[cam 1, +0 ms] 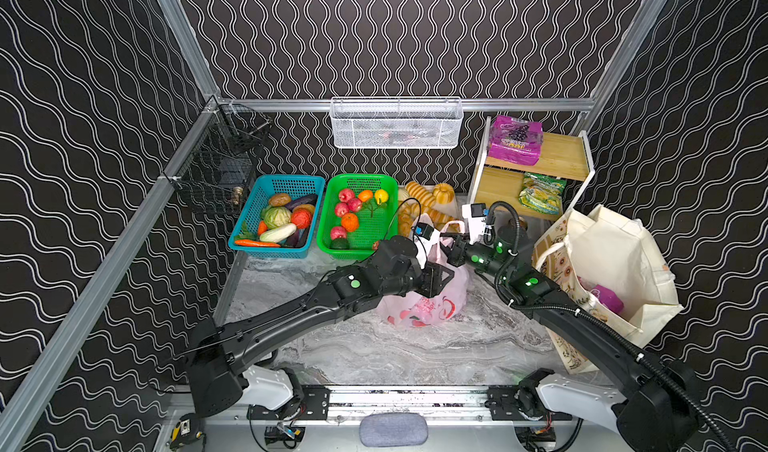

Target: Place the mixed food into the grocery bags and tie them

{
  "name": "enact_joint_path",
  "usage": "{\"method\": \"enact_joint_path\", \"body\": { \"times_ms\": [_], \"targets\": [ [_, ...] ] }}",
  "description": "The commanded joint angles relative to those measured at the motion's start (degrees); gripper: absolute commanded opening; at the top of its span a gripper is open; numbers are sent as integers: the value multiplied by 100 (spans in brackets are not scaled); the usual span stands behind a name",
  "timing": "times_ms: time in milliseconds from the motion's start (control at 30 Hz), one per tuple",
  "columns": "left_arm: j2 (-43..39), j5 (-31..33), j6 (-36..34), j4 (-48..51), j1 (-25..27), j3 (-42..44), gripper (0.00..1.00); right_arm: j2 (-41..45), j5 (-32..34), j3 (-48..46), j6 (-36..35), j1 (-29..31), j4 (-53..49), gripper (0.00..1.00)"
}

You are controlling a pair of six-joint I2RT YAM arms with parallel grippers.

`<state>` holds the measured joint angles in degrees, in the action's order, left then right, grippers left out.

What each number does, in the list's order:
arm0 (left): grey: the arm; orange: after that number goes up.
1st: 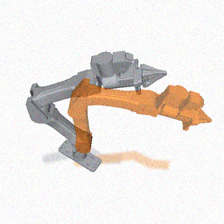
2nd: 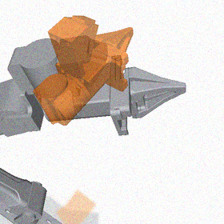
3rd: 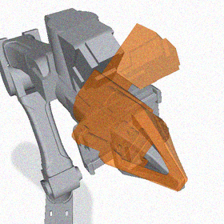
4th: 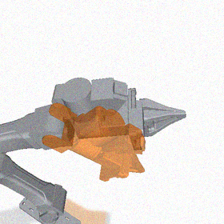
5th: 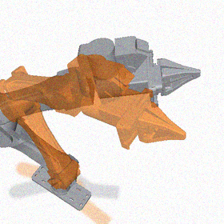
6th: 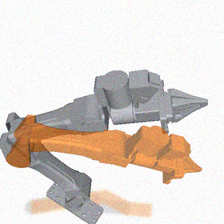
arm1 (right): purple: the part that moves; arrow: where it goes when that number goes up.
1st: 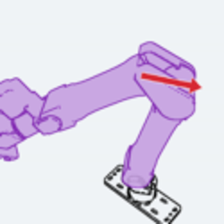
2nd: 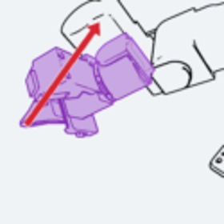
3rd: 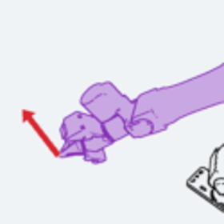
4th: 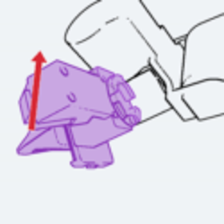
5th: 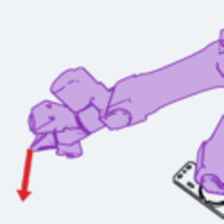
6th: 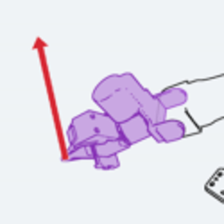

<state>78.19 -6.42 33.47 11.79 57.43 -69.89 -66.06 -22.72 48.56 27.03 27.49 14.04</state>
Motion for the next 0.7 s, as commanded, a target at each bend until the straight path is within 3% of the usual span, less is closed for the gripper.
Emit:
{"method": "enact_joint_path", "body": {
  "times_ms": [0, 100, 200, 367, 533, 600, 667],
  "targets": [
    [-40, -167, -663, 756, 13, -146, 48, 52, -439, -88, -120, -171, 917, 0],
    [-133, -558, -1122, 1012, 9, -197, 53, 71, -640, -159, -264, -213, 1019, 0],
    [-487, -1269, -1455, 912, 14, -54, 67, 73, -777, -275, -496, -435, 1176, 0],
    [-1116, -1255, -1952, 1512, -82, -141, 84, 85, -1221, -566, -620, -566, 1926, 0],
    [-1358, -1426, -1901, 1645, -792, -286, 68, 123, -1708, -682, -875, -577, 2370, 0],
    [-1309, -2332, -1799, 1495, -1455, -360, 63, 162, -1884, -762, -1085, -576, 2482, 0],
    [-1259, -3281, -1461, 921, -2068, -383, 65, 181, -2012, -836, -1305, -584, 2542, 0]
  ]
}}
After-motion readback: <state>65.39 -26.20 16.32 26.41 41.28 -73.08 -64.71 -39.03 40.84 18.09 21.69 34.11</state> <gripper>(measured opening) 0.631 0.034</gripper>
